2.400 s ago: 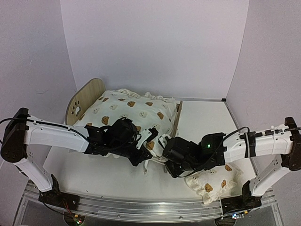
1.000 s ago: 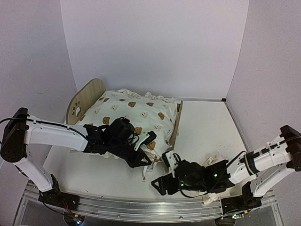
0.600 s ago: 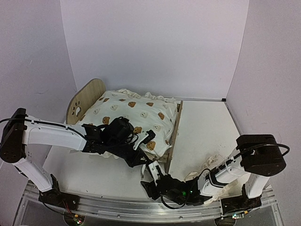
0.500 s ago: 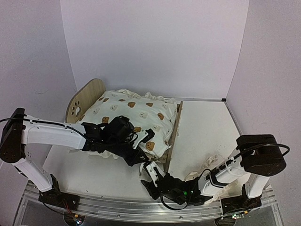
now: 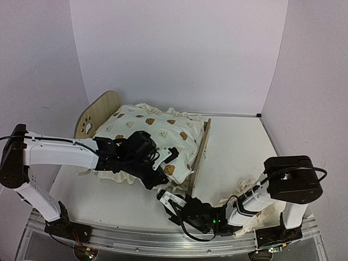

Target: Set up the pet bed

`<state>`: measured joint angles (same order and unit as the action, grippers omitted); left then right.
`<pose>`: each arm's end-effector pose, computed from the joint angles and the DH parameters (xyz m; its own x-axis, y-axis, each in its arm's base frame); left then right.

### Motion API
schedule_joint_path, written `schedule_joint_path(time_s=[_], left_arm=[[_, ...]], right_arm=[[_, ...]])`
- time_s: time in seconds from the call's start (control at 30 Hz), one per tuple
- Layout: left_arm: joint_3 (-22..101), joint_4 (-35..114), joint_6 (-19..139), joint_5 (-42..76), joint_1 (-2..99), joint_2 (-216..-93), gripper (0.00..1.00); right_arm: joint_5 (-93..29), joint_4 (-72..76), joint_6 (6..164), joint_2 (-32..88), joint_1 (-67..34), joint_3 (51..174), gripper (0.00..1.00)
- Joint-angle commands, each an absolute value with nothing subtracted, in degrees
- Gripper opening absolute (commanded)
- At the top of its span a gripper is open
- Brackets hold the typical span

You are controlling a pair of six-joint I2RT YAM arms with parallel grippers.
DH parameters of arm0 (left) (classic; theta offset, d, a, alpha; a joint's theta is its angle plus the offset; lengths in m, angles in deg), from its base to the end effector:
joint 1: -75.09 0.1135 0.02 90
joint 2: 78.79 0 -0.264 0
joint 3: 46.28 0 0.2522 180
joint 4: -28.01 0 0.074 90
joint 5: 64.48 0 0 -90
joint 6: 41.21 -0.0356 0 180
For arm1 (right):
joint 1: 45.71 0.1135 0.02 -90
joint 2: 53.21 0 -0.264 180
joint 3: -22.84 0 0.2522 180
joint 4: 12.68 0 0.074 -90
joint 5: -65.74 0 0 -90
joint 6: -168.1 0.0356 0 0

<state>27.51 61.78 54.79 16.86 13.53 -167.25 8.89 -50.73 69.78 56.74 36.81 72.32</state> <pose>0.1521 -0.2921 0.2318 -0.4502 0.6143 -0.6480 0.8746 0.4497 -0.1814 0.0623 0.3250 0.1026 0.0615 -0.4625 -0.8845 -0.7635 0.5490 -0.3401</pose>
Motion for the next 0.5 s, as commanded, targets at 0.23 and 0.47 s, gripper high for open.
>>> schedule_joint_path(time_s=[0.23, 0.47], left_arm=[[32.9, 61.6, 53.4, 19.1, 14.4, -167.1, 0.0], [33.2, 61.7, 53.6, 18.6, 14.4, -167.3, 0.0]], right_arm=[[22.7, -65.9, 67.7, 67.9, 35.0, 81.1, 0.39], [23.7, -68.5, 69.5, 71.5, 32.9, 84.1, 0.43]])
